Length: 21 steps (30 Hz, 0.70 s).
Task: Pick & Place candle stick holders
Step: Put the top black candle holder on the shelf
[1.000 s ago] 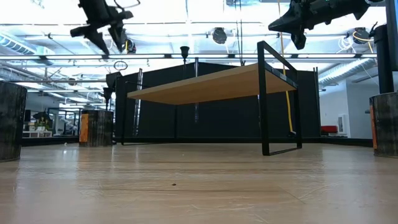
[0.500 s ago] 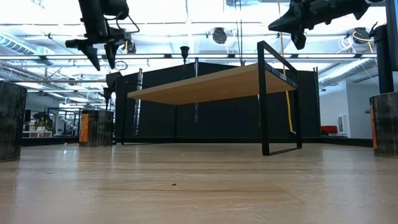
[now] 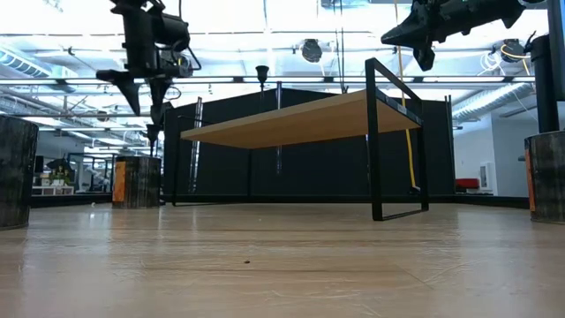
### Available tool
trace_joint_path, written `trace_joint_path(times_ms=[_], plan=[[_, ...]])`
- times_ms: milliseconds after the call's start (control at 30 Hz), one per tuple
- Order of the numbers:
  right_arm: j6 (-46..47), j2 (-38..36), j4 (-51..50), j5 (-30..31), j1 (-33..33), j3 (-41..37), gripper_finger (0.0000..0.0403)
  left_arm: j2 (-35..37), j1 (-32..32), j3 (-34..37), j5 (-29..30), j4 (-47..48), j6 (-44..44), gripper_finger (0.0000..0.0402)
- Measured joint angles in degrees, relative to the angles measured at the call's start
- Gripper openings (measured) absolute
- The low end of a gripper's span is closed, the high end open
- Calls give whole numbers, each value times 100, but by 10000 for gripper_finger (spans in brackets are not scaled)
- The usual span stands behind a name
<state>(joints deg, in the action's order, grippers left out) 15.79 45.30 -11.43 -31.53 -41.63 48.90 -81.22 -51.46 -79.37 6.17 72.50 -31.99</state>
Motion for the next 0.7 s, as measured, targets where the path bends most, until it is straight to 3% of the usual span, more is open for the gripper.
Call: trace_joint_path(times_ms=[700], plan=[[-22,0,-4,0,-2,-4,0,-92,-2,0,138,288,22,212]])
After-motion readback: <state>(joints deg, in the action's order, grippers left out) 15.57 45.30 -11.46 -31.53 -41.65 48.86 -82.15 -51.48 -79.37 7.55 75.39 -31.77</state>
